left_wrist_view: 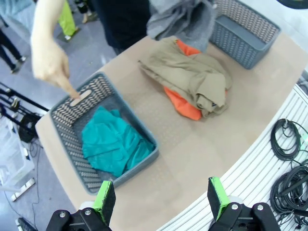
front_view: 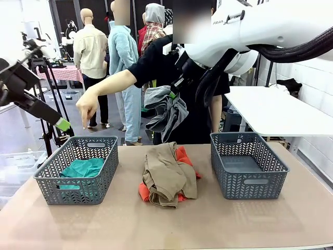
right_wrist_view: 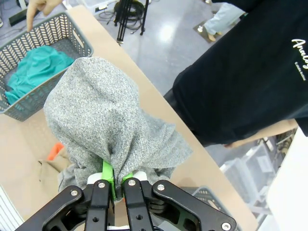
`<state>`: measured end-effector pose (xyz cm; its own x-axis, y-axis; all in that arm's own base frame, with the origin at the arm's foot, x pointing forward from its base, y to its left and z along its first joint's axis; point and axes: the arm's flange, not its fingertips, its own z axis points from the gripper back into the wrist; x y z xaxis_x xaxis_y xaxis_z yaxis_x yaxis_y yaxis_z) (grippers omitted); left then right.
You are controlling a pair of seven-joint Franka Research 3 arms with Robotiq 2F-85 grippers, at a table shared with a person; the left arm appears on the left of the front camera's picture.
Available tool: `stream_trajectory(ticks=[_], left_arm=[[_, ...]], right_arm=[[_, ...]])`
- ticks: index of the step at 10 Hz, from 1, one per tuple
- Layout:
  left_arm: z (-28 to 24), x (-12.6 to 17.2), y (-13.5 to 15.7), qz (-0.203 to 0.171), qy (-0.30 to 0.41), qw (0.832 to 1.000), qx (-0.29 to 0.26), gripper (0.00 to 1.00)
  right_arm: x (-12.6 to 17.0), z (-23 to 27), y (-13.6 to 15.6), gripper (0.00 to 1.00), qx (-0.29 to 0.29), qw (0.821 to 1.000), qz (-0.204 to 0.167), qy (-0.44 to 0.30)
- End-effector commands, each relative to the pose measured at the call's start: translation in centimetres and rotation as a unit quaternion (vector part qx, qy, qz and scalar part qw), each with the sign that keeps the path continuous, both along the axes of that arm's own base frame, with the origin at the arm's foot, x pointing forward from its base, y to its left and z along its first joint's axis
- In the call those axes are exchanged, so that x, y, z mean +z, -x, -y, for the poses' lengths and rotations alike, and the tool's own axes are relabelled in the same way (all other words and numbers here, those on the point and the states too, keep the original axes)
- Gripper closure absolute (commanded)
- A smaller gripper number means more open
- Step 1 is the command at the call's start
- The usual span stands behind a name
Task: Sort the tops and bottoms.
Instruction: Sort the clothes according to human instructions.
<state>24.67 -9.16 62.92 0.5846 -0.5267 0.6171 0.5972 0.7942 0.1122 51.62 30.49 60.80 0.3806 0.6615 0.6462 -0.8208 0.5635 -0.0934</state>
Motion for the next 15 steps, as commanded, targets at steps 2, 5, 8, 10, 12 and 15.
stream_trajectory(ticks=[2, 5, 8, 10, 12, 15], left_arm=[[-3.3, 0.0, -0.3, -0.002, 0.003, 1.000, 0.022, 0.00], [-6.2, 1.2, 0.5, 0.019, 0.009, 0.998, 0.052, 0.00], [-4.9, 0.8, -0.2, 0.008, 0.018, 0.999, 0.049, 0.00], [-4.9, 0.8, -0.2, 0.008, 0.018, 0.999, 0.049, 0.00], [-4.9, 0.8, -0.2, 0.008, 0.018, 0.999, 0.049, 0.00], [-4.9, 0.8, -0.2, 0.008, 0.018, 0.999, 0.049, 0.00]], right_arm=[[0.0, 0.2, 0.2, 1.00, -0.001, 1.000, -0.002, 0.002], [0.0, 0.0, 0.0, 1.00, 0.000, 1.000, 0.000, 0.000], [1.2, -5.4, -1.0, 1.00, 0.100, 0.994, 0.034, -0.021], [1.5, -10.1, -2.2, 1.00, 0.165, 0.984, 0.046, -0.039], [1.4, -15.2, -3.2, 1.00, 0.225, 0.971, 0.050, -0.056], [-1.5, -22.7, -5.8, 1.00, 0.319, 0.941, 0.025, -0.109]])
